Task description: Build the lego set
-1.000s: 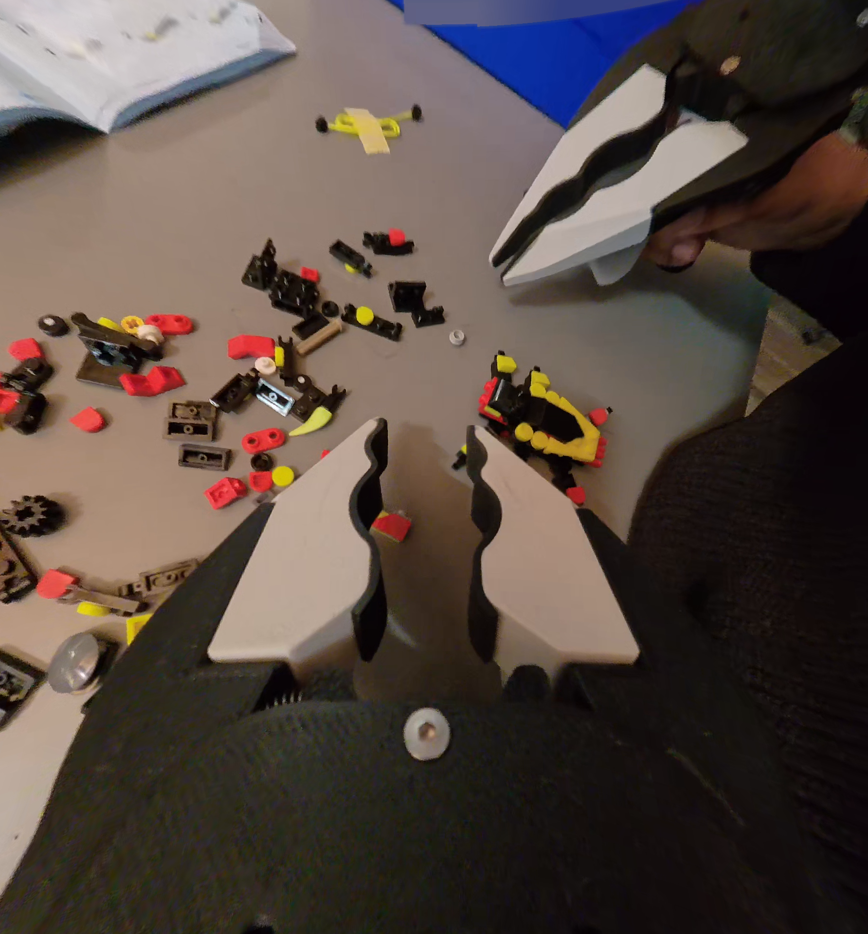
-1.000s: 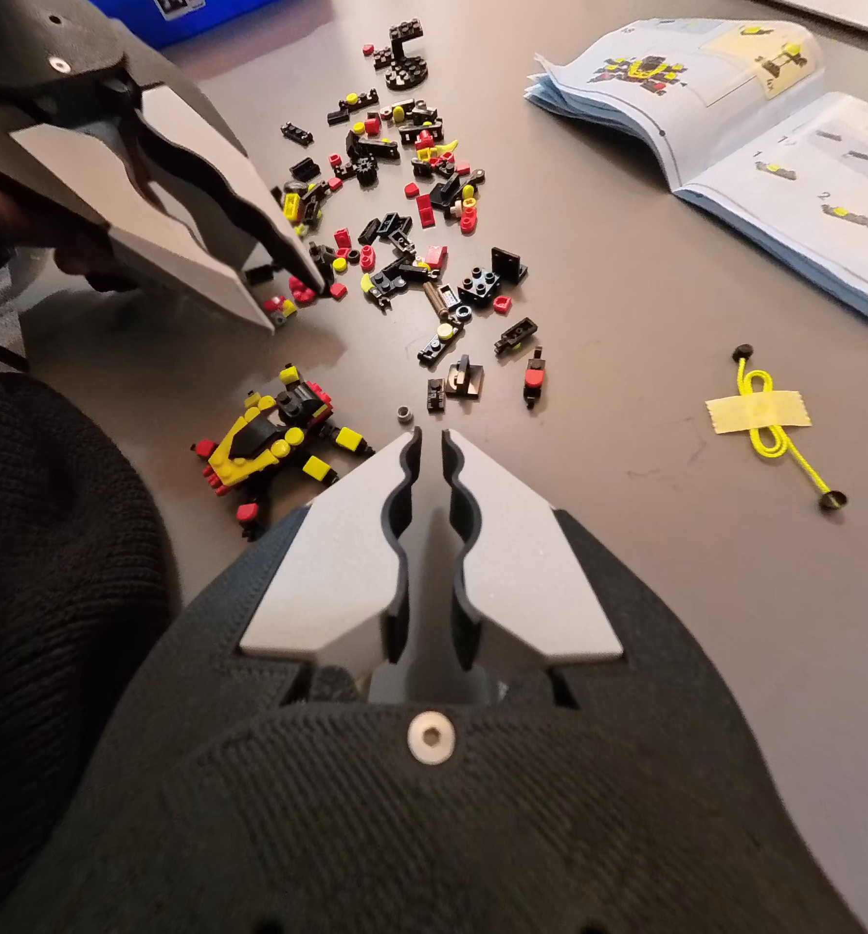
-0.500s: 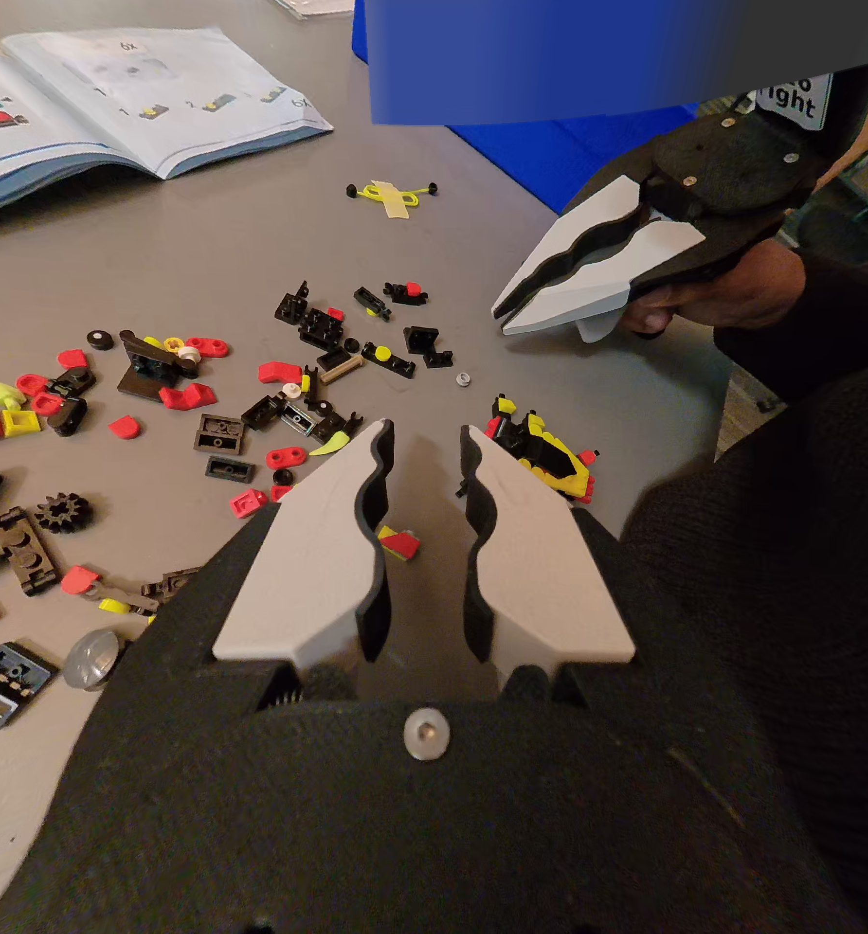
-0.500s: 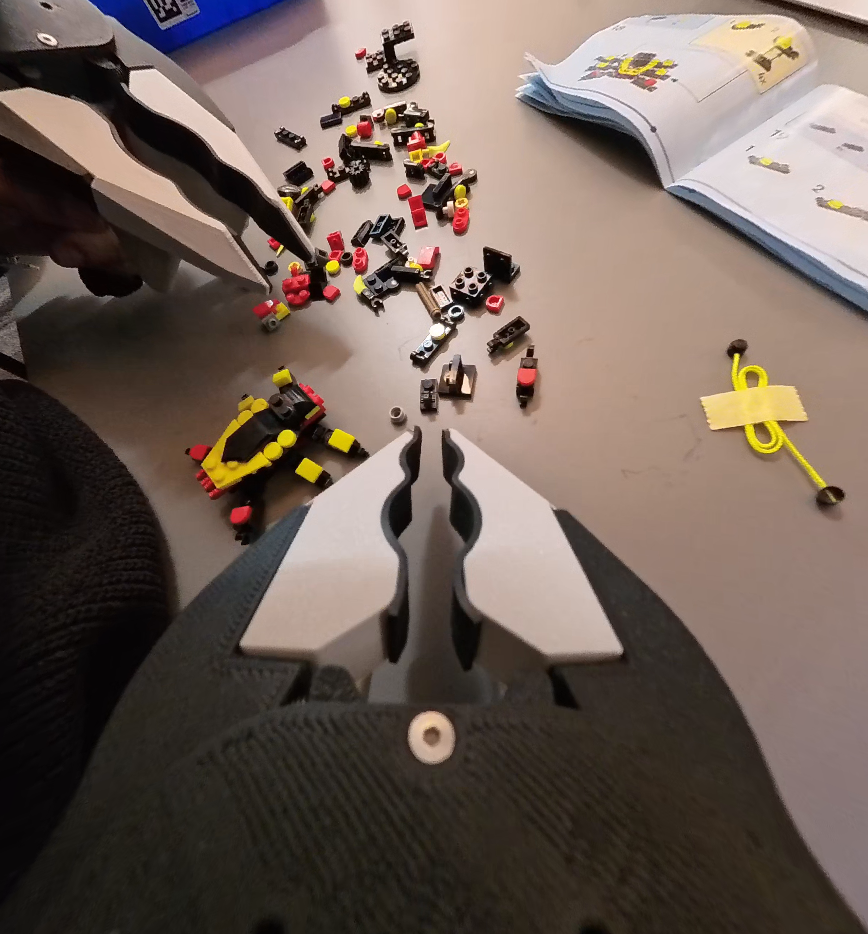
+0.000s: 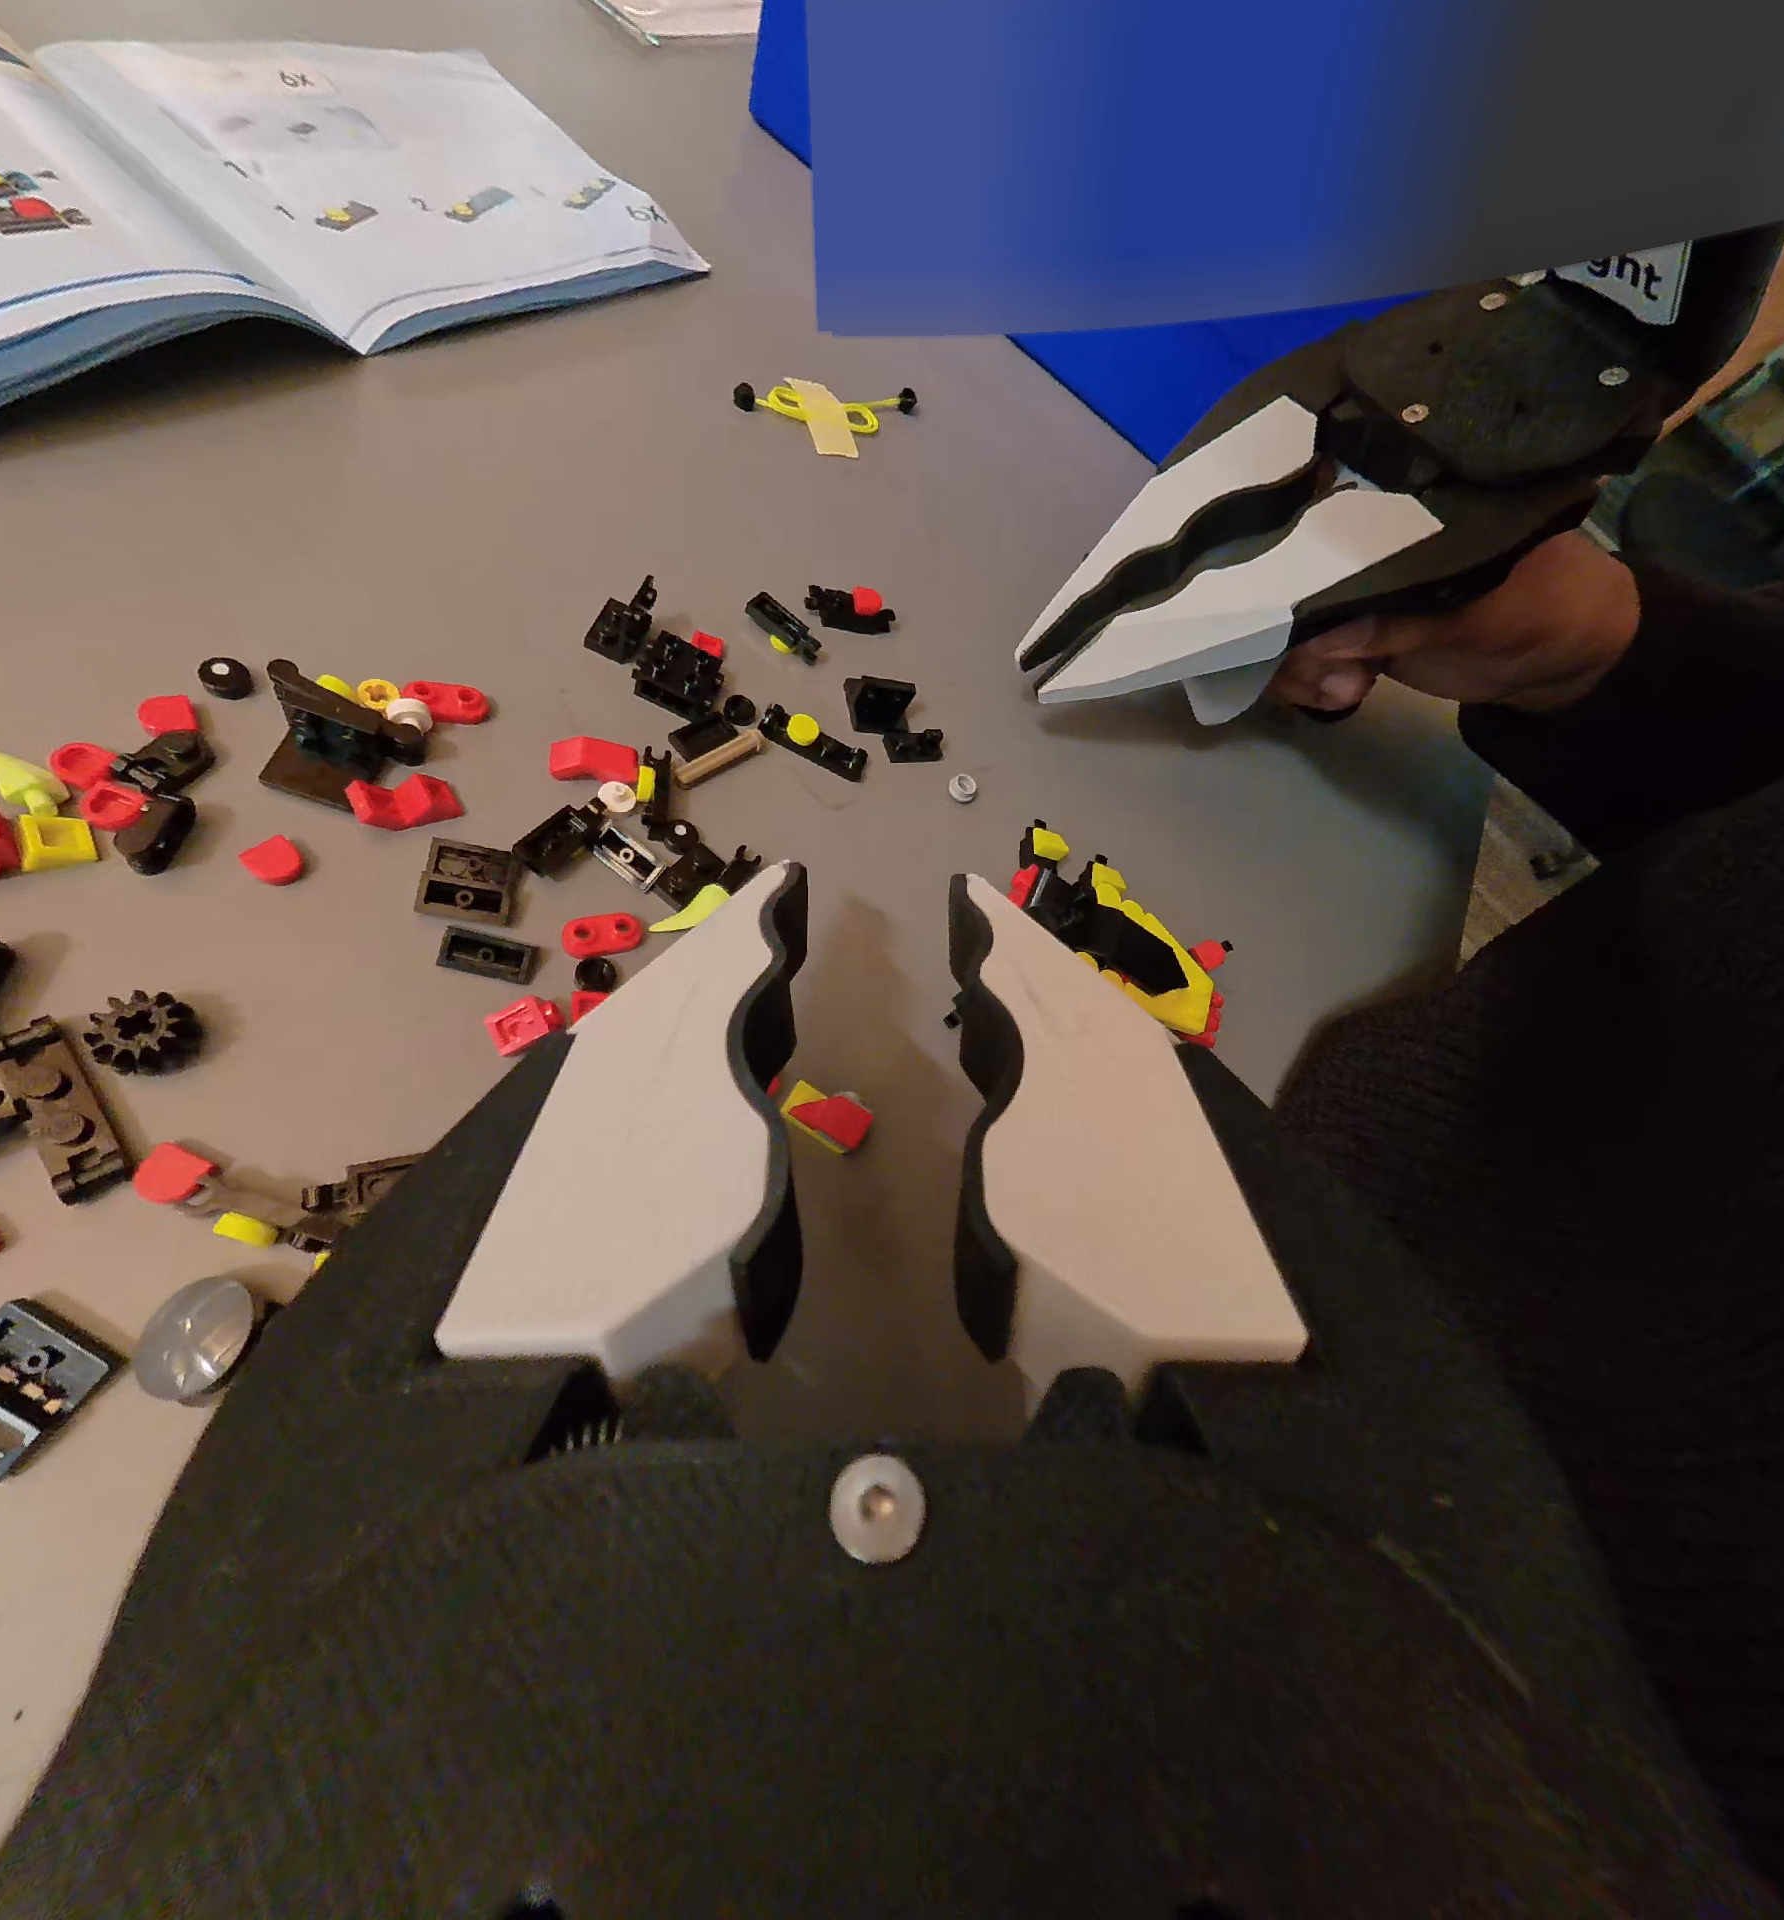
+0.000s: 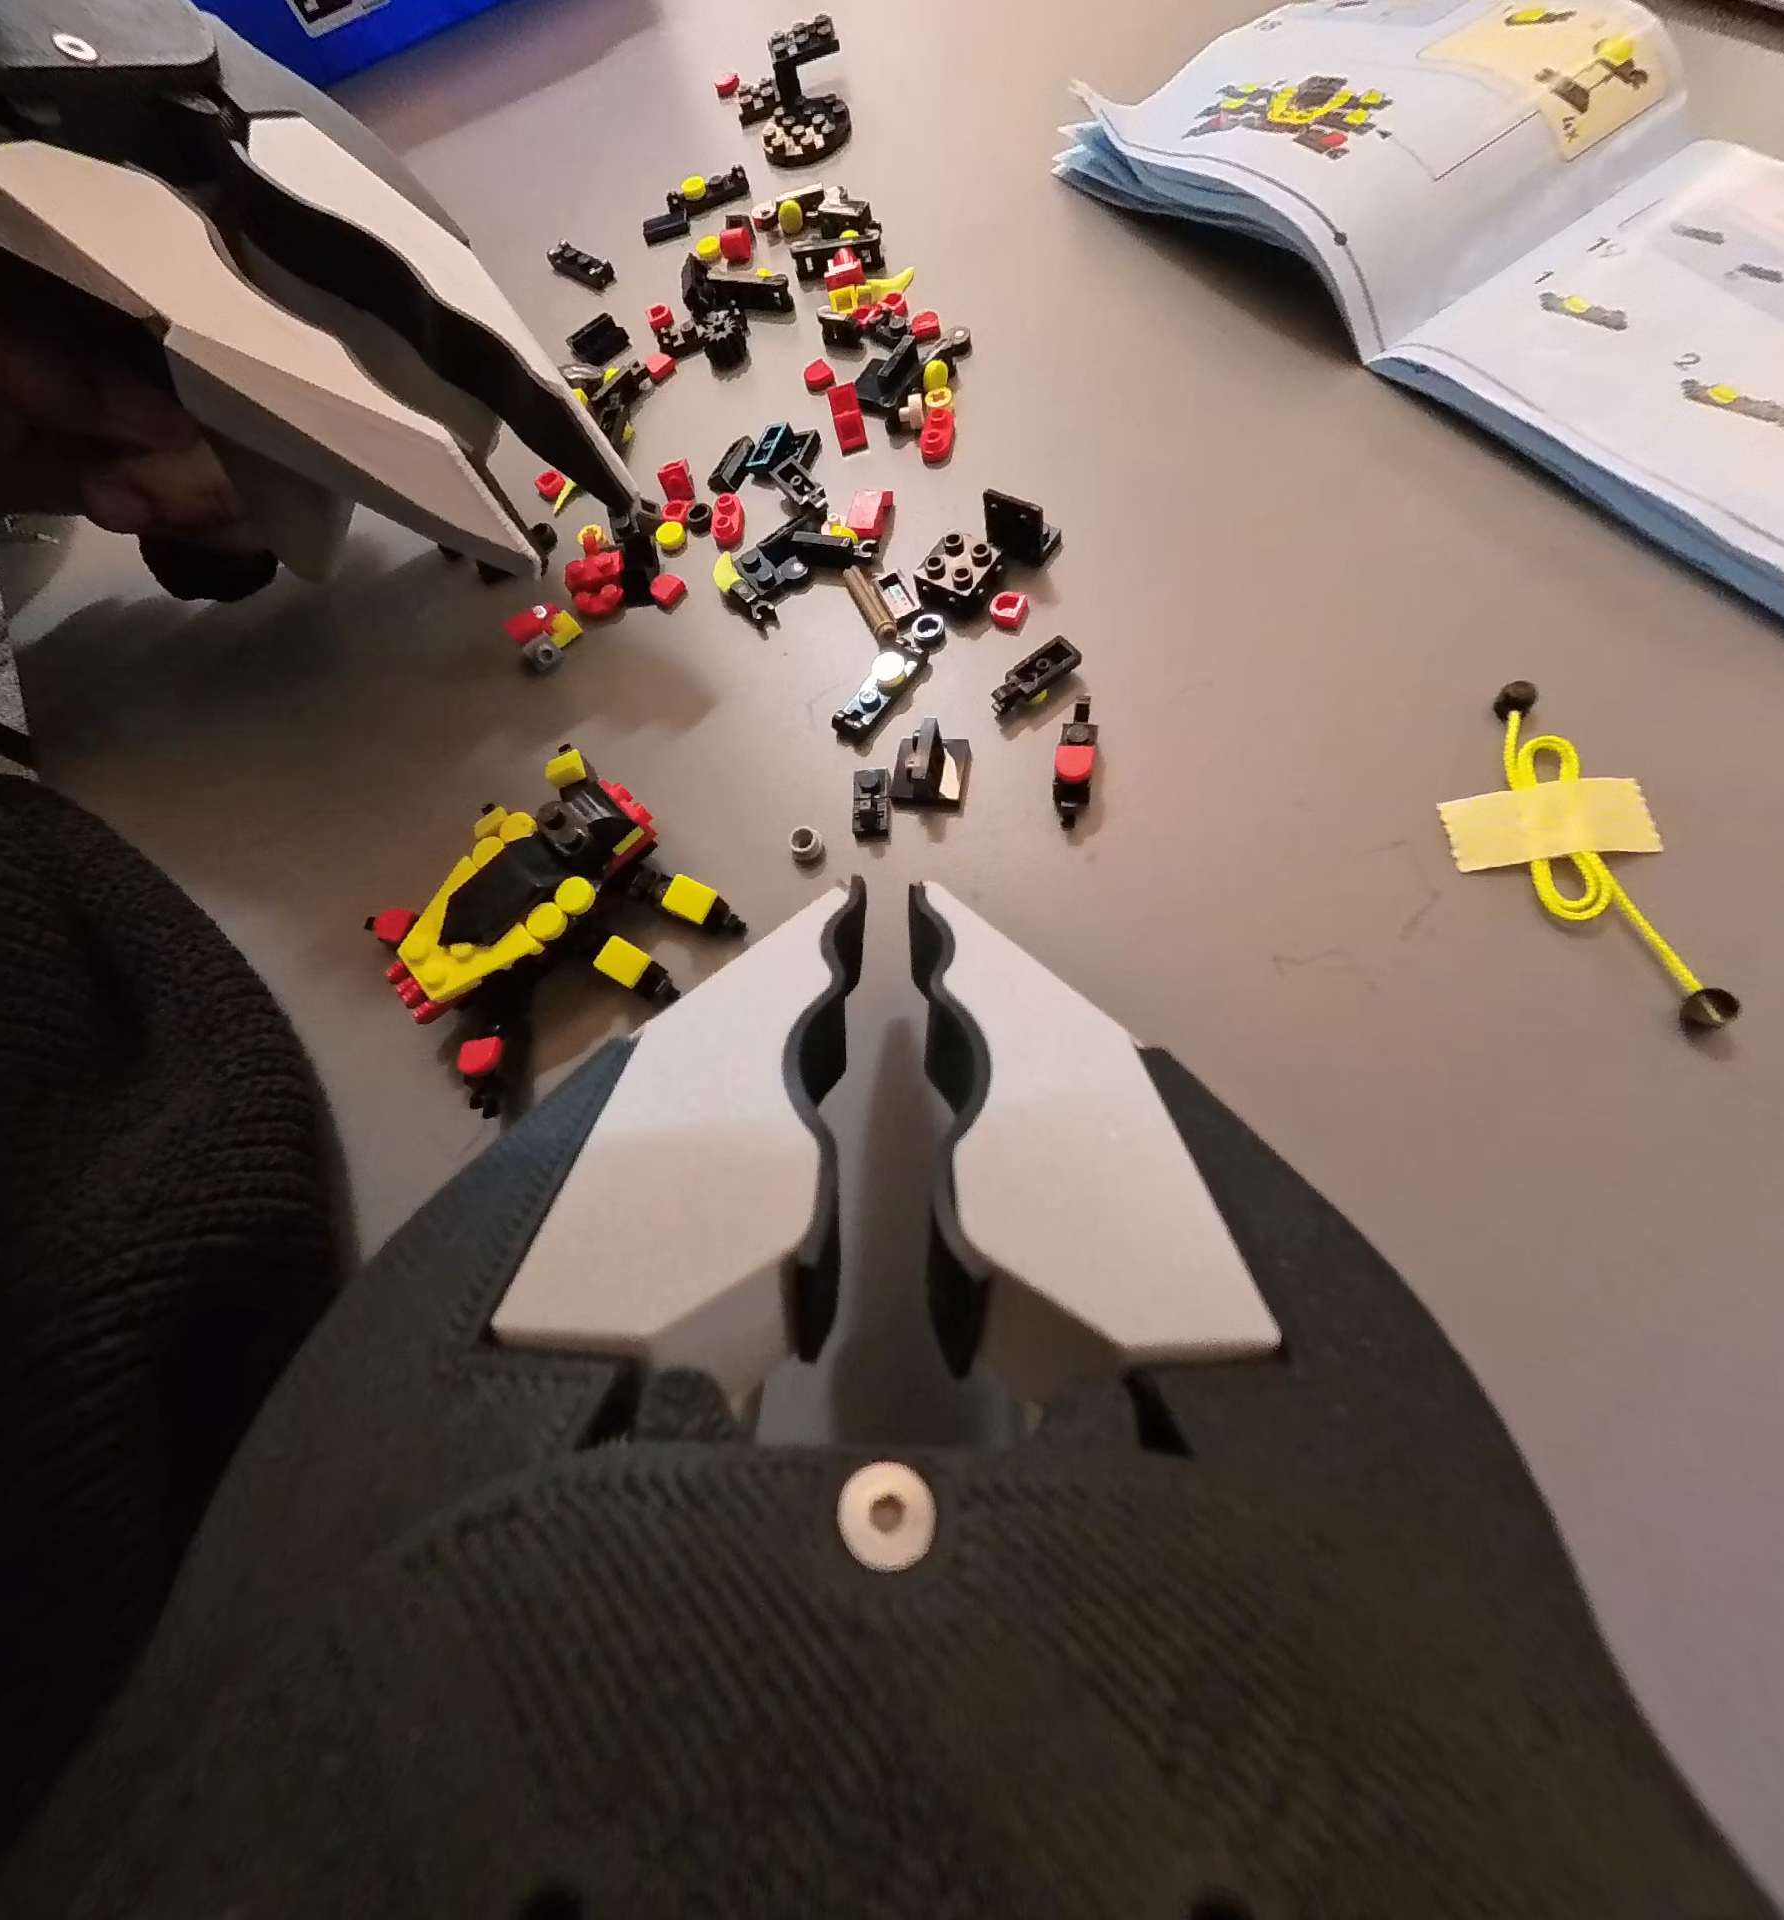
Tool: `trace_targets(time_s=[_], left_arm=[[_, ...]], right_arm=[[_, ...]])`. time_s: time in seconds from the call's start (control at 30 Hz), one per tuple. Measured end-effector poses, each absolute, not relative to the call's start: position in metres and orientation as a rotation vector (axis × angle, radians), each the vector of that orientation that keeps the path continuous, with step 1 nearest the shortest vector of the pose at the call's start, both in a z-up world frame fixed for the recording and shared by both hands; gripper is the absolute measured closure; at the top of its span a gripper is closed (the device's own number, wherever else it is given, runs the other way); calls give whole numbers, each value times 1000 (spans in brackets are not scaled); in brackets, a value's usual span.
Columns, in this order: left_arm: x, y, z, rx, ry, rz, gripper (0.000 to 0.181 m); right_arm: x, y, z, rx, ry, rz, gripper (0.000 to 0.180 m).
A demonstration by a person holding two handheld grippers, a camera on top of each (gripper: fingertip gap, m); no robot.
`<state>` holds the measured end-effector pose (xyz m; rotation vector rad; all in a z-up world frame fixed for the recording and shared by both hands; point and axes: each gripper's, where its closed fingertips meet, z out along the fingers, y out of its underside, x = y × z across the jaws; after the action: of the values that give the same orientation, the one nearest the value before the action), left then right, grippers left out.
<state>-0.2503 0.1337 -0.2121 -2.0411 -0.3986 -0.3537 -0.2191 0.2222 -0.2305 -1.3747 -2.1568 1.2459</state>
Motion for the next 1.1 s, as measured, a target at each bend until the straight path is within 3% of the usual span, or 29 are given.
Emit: trace_targets(time_s=[1.1], left_arm=[[-247, 133, -210, -2056, -378, -342, 153]], right_arm=[[-218, 222, -229, -1351, -2161, 1226, 173]])
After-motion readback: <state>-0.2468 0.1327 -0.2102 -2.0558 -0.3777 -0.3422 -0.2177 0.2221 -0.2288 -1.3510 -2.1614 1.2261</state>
